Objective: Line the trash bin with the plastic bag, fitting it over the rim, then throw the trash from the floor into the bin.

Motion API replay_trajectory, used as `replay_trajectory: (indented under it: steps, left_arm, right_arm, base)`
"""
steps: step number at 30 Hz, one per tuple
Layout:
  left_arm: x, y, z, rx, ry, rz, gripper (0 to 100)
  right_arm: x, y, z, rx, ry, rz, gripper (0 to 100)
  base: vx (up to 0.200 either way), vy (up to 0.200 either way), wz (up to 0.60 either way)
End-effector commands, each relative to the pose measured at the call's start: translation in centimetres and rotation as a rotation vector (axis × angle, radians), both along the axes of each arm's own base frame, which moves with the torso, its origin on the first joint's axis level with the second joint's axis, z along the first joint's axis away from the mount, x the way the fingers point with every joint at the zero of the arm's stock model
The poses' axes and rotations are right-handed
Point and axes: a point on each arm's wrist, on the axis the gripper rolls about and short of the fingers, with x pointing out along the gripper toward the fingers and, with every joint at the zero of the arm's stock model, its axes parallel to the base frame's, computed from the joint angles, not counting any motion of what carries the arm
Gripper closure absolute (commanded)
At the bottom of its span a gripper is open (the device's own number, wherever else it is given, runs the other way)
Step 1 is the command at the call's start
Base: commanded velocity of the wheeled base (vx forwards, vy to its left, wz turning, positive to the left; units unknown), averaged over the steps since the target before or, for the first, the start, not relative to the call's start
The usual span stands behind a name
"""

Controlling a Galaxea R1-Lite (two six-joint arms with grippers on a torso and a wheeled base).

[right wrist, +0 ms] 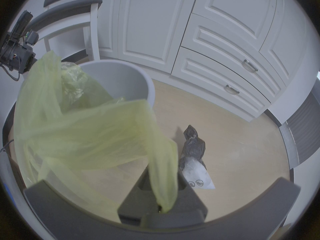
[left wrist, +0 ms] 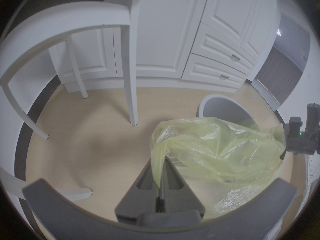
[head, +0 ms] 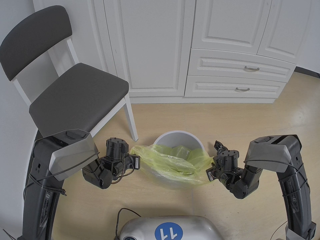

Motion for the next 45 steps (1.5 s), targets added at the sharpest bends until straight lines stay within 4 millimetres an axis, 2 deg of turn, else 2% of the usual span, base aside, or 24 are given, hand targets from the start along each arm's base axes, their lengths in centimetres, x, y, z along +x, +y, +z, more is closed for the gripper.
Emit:
replay_trajectory:
  steps: [1,2,3,7,9,12,14,15,18,22,25,28,32,34,35,36,37,42,44,45]
  left_arm:
    - [-0.2,0.0,-0.5,0.005,0.011,-0.006,100]
    - [-0.2,0.0,-0.4,0.001,0.005,-0.005,100]
    - [-0.1,0.0,-0.3,0.0,0.003,-0.005,100]
    - [-0.1,0.0,-0.3,-0.003,-0.006,-0.005,100]
    - [-0.2,0.0,-0.2,-0.006,-0.012,-0.005,100]
    - [-0.2,0.0,-0.1,-0.006,-0.013,-0.005,100]
    - [-0.2,0.0,-0.1,-0.006,-0.013,-0.005,100]
    - [-0.2,-0.1,0.1,-0.007,-0.016,-0.007,100]
    - [-0.2,-0.1,0.1,-0.007,-0.016,-0.007,100]
    - [-0.2,0.0,-0.1,-0.004,-0.012,-0.006,100]
    - [-0.2,0.0,-0.2,-0.004,-0.011,-0.006,100]
    - [-0.2,0.0,-0.3,-0.001,-0.007,-0.004,100]
    - [-0.2,0.0,-0.3,-0.001,-0.007,-0.004,100]
    - [-0.2,0.0,-0.3,-0.001,-0.007,-0.004,100]
    - [-0.3,0.0,-0.4,0.0,-0.004,-0.004,100]
    - [-0.3,0.0,-0.4,0.0,-0.004,-0.004,100]
    - [-0.3,-0.1,-0.4,-0.001,-0.005,-0.006,100]
    - [-0.3,0.0,-0.6,0.001,-0.001,-0.006,100]
    - [-0.3,0.0,-0.6,0.001,-0.001,-0.006,100]
    - [-0.4,-0.1,-0.8,0.004,0.008,-0.007,100]
  right_arm:
    - [-0.4,-0.3,-0.2,-0.009,0.023,-0.001,100]
    - [-0.5,-0.3,-0.2,-0.011,0.027,-0.001,100]
    - [-0.5,-0.3,-0.2,-0.013,0.029,0.0,0]
    - [-0.8,-0.3,0.1,-0.009,0.033,0.011,0]
    - [-0.7,-1.0,1.2,0.025,0.022,0.034,0]
    - [-1.5,-2.9,2.1,0.1,0.073,0.143,0]
    - [-1.5,-2.9,2.1,0.1,0.073,0.143,0]
    - [-2.1,-5.2,2.3,0.199,0.119,0.266,0]
    - [-2.2,-7.2,2.1,0.286,0.15,0.358,0]
    - [-2.3,-8.7,2.3,0.37,0.163,0.431,0]
    - [-2.1,-9.0,2.8,0.382,0.13,0.45,0]
    - [-2.5,-8.4,4.0,0.372,0.065,0.48,0]
    - [-4.3,-6.8,6.7,0.357,0.011,0.53,0]
    - [-4.3,-6.8,6.7,0.357,0.011,0.53,0]
    - [-5.2,-5.8,7.7,0.339,-0.004,0.533,0]
    - [-5.2,-5.6,7.8,0.335,-0.007,0.533,0]
    - [-5.6,-4.5,7.9,0.314,-0.014,0.523,0]
    - [-7.0,0.0,7.3,0.235,-0.054,0.471,0]
    - [-7.1,0.2,7.3,0.232,-0.055,0.469,0]
    - [-8.4,2.4,7.0,0.201,-0.098,0.446,0]
  base:
    - [0.0,0.0,0.0]
    - [0.0,0.0,0.0]
    - [0.0,0.0,0.0]
    - [0.0,0.0,0.0]
    - [0.0,0.0,0.0]
    - [0.0,0.0,0.0]
    - [0.0,0.0,0.0]
    - [0.0,0.0,0.0]
    - [0.0,0.0,0.0]
    - [0.0,0.0,0.0]
    - [0.0,0.0,0.0]
    - [0.0,0.0,0.0]
    - [0.0,0.0,0.0]
    - [0.0,0.0,0.0]
    - [0.0,0.0,0.0]
    - [0.0,0.0,0.0]
    - [0.0,0.0,0.0]
    - [0.0,0.0,0.0]
    - [0.0,0.0,0.0]
    - [0.0,0.0,0.0]
